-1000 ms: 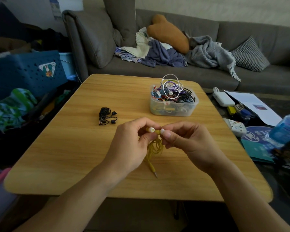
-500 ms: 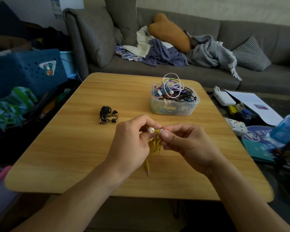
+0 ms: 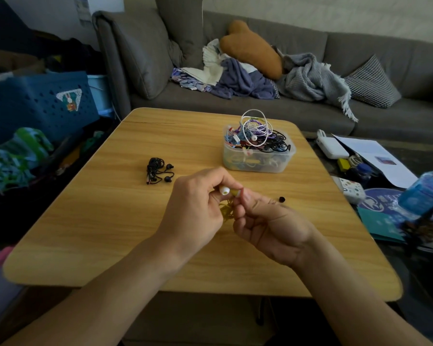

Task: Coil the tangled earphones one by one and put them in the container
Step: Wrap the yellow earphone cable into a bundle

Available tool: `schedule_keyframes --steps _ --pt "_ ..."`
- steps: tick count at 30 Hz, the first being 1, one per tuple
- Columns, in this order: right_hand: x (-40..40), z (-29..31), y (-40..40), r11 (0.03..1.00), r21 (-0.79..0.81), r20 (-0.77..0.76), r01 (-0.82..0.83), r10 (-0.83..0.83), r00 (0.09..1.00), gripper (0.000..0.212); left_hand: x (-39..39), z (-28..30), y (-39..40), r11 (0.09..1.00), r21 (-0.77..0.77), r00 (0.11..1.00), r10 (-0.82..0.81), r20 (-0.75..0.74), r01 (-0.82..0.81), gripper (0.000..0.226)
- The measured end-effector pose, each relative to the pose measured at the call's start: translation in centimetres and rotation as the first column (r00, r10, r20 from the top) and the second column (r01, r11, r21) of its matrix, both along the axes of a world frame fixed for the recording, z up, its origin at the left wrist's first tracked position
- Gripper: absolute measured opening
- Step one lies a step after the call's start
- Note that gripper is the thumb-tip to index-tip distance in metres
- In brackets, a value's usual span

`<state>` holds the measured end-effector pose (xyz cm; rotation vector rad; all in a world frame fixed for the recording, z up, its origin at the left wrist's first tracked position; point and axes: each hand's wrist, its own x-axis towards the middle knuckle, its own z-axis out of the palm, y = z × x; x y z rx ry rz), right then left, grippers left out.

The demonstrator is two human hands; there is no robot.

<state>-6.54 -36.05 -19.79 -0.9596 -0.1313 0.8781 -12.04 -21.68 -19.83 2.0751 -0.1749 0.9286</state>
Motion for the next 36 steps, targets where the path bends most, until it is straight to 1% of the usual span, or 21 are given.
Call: schedule_keyframes --steps 1,3,5,7,8,10,12,14,16,17,18,20,22,23,25,26,27,30,34,36 --pt "0.0 0.0 0.0 1.000 0.027 -0.025 -0.014 0.015 1.000 0.006 0.0 0.0 -0.1 1.000 -0.011 1.000 -0.006 0.009 0.006 0.036" --pt "0.1 -0.2 0.0 0.995 0.081 -0.041 -0.058 0.061 0.997 0.015 -0.2 0.1 -0.2 0.999 -0.032 1.000 -0.007 0.021 0.008 0.035" --pt "0.4 -0.4 -0.2 0.992 0.086 -0.012 -0.089 0.090 0.996 0.022 -0.3 0.1 -0.2 0.999 -0.031 0.999 -0.008 0.034 0.009 0.034" --pt "0.7 -0.7 -0.5 0.997 0.041 0.078 -0.065 0.062 0.995 0.032 -0.4 -0.1 -0.1 1.000 -0.002 0.999 -0.013 0.048 0.013 0.036" --pt "0.7 -0.7 -0.6 1.000 0.007 0.150 -0.029 0.027 0.988 0.035 -0.5 -0.2 -0.1 1.000 0.011 0.999 -0.011 0.049 0.011 0.037" --pt "0.7 -0.7 -0.6 0.996 -0.047 0.327 0.070 -0.051 0.944 0.029 -0.6 -0.2 0.0 1.000 0.021 0.999 0.001 0.042 -0.002 0.039" --pt "0.4 -0.3 -0.4 0.982 -0.063 0.526 0.179 -0.120 0.842 0.017 -0.5 -0.3 0.2 1.000 -0.002 1.000 0.005 0.025 -0.005 0.036" --pt "0.3 -0.2 -0.2 0.954 -0.068 0.712 0.293 -0.160 0.684 0.009 -0.5 -0.4 0.2 0.999 -0.049 1.000 0.006 -0.009 -0.006 0.030" --pt "0.3 -0.1 -0.1 0.922 -0.079 0.838 0.379 -0.145 0.527 0.002 -0.8 -0.4 -0.1 0.995 -0.082 0.997 0.051 -0.057 -0.055 0.025" --pt "0.3 -0.1 0.0 0.910 -0.083 0.870 0.406 -0.133 0.475 0.002 -0.9 -0.3 -0.3 0.990 -0.111 0.992 0.080 -0.100 -0.091 0.026" --pt "0.4 -0.2 0.1 0.901 -0.085 0.888 0.425 -0.125 0.442 0.003 -1.0 -0.2 -0.5 0.981 -0.150 0.983 0.099 -0.154 -0.123 0.029" --pt "0.6 -0.2 0.2 0.893 -0.093 0.907 0.440 -0.106 0.407 0.006 -1.0 0.0 -0.6 0.962 -0.219 0.962 0.106 -0.252 -0.164 0.035" --pt "0.6 -0.3 0.1 0.890 -0.109 0.924 0.443 -0.073 0.374 0.009 -0.7 -0.1 -0.2 0.950 -0.257 0.947 0.092 -0.306 -0.175 0.032" --pt "0.7 -0.3 0.1 0.883 -0.123 0.940 0.452 -0.042 0.337 0.011 -0.6 -0.1 0.0 0.946 -0.274 0.941 0.075 -0.330 -0.171 0.030" --pt "0.9 -0.3 0.0 0.856 -0.171 0.972 0.489 0.063 0.228 0.012 -0.4 -0.1 0.5 0.946 -0.288 0.925 0.030 -0.378 -0.149 0.029" --pt "1.1 -0.2 -0.1 0.840 -0.204 0.973 0.502 0.117 0.200 0.012 -0.4 -0.1 0.6 0.950 -0.282 0.916 0.013 -0.401 -0.137 0.030" --pt "1.2 -0.1 -0.1 0.828 -0.239 0.967 0.506 0.154 0.204 0.011 -0.5 -0.1 0.6 0.955 -0.270 0.908 0.002 -0.419 -0.126 0.032" --pt "1.3 0.1 -0.4 0.820 -0.322 0.933 0.472 0.190 0.305 0.008 -0.6 -0.2 0.9 0.970 -0.223 0.899 -0.015 -0.438 -0.093 0.034" --pt "1.4 0.2 -0.9 0.869 -0.359 0.854 0.339 0.160 0.494 0.009 -0.6 -0.4 0.6 0.990 -0.133 0.917 -0.012 -0.398 -0.045 0.028" --pt "1.6 0.1 -1.1 0.887 -0.371 0.780 0.277 0.136 0.611 0.014 -0.7 -0.3 0.2 0.998 -0.049 0.936 0.015 -0.350 -0.034 0.027"
